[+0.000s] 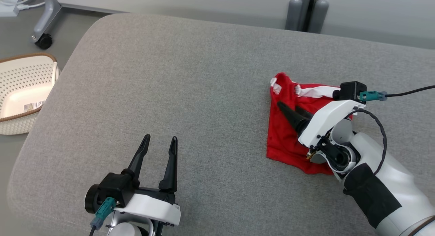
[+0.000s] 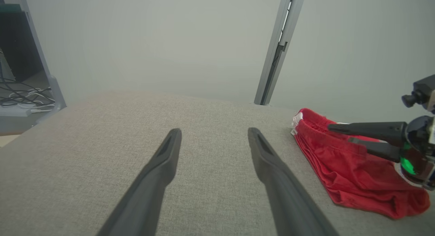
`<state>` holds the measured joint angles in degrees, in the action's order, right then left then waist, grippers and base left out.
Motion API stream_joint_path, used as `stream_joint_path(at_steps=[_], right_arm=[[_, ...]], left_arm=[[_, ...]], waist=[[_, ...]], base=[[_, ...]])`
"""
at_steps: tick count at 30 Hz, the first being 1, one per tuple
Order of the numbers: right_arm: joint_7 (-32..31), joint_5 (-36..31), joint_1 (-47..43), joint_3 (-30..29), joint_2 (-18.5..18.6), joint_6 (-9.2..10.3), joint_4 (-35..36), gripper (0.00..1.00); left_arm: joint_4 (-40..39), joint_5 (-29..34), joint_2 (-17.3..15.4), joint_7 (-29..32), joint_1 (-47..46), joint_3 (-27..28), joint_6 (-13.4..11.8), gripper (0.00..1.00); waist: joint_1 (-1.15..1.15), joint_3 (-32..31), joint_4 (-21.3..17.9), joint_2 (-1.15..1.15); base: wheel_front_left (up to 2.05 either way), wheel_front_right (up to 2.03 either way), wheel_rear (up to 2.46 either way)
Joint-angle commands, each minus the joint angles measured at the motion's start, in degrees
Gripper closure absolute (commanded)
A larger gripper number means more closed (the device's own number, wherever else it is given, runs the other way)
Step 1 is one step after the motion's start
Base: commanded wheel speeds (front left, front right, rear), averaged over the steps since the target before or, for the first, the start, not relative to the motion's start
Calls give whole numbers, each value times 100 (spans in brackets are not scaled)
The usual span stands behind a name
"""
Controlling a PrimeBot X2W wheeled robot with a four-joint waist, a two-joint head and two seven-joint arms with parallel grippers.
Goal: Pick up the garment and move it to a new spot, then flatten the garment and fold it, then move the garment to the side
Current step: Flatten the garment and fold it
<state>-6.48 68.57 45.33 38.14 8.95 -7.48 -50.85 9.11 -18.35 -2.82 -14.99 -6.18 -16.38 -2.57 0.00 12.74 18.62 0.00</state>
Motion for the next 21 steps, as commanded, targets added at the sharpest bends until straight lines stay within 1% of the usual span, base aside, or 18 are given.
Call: stream_joint_path(at_steps=[1,10,14,21], right_arm=[[-2,31,53,56,-3,-3,45,0],[132,-242,158,329,-89,-3,151,0],[444,-596,280,492,105,-3,342,0],[1321,-1591,252,750,555,-3,499,0]], left_arm=[[13,14,-18,-20,-10,42,21,0],[48,79,-18,-20,134,220,84,0],[-19,23,-20,-20,220,355,122,0],[-194,-4,-19,-20,207,516,147,0]], waist=[[0,-104,-76,0],[0,-583,-365,0],[0,-824,-576,0],[0,-1034,-953,0]], base=[[0,0,0],[0,0,0],[0,0,0],[0,0,0]])
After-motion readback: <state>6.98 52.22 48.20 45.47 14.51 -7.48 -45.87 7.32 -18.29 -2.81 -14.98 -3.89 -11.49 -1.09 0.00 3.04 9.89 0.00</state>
